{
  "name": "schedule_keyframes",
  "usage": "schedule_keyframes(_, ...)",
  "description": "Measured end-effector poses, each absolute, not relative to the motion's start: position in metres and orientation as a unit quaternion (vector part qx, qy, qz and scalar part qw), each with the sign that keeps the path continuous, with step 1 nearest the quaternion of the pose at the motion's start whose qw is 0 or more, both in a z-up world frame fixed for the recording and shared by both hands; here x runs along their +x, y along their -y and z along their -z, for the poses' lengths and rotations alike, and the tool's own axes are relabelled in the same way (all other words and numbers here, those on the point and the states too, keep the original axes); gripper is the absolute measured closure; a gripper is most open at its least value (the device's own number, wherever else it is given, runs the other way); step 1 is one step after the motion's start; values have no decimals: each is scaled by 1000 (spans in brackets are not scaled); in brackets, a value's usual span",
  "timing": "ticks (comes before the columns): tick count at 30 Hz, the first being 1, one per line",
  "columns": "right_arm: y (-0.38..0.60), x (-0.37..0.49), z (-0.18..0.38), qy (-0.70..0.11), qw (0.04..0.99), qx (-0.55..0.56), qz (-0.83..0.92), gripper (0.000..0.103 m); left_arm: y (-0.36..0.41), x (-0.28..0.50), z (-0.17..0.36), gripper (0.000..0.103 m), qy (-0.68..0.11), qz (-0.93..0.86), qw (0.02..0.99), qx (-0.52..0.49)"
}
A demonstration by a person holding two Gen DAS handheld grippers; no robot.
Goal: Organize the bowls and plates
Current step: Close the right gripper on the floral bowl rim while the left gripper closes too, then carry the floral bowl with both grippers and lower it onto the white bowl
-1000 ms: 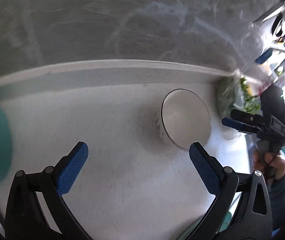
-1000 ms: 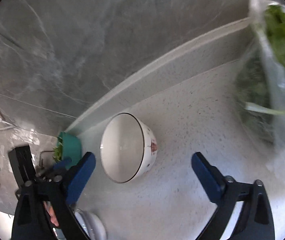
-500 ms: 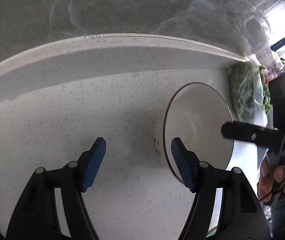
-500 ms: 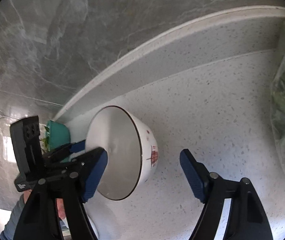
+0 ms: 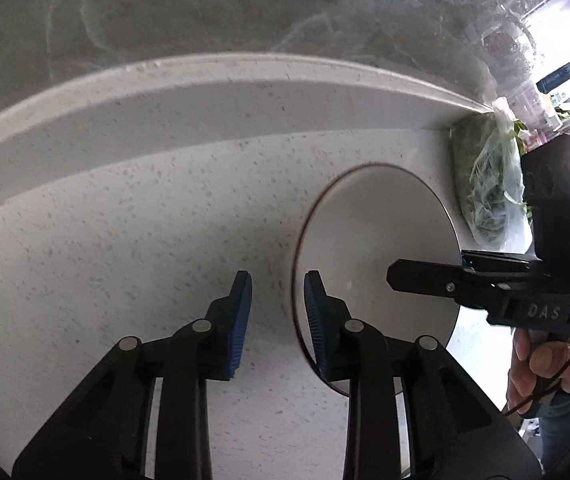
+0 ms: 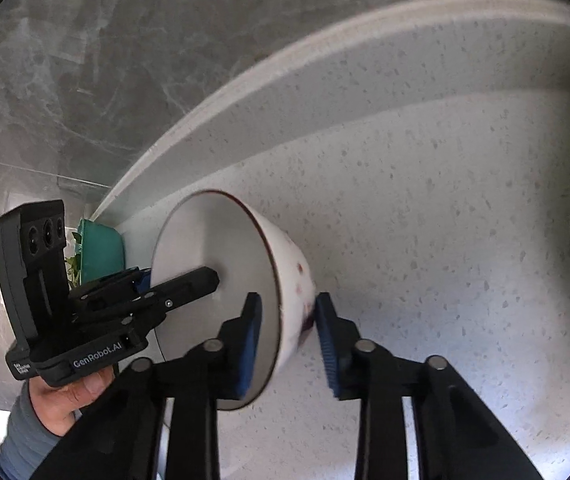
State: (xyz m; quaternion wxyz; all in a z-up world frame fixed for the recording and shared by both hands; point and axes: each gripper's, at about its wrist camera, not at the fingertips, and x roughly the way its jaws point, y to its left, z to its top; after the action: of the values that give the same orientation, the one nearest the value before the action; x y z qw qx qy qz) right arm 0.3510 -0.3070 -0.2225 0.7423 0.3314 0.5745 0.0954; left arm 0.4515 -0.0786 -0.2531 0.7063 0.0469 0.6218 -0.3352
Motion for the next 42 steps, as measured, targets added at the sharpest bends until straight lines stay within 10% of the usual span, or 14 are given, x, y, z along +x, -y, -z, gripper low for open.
schedule_keyframes(42,220,336,155,-567,740,308,-193,77,-44,384,166,89,-593,279,755,-3)
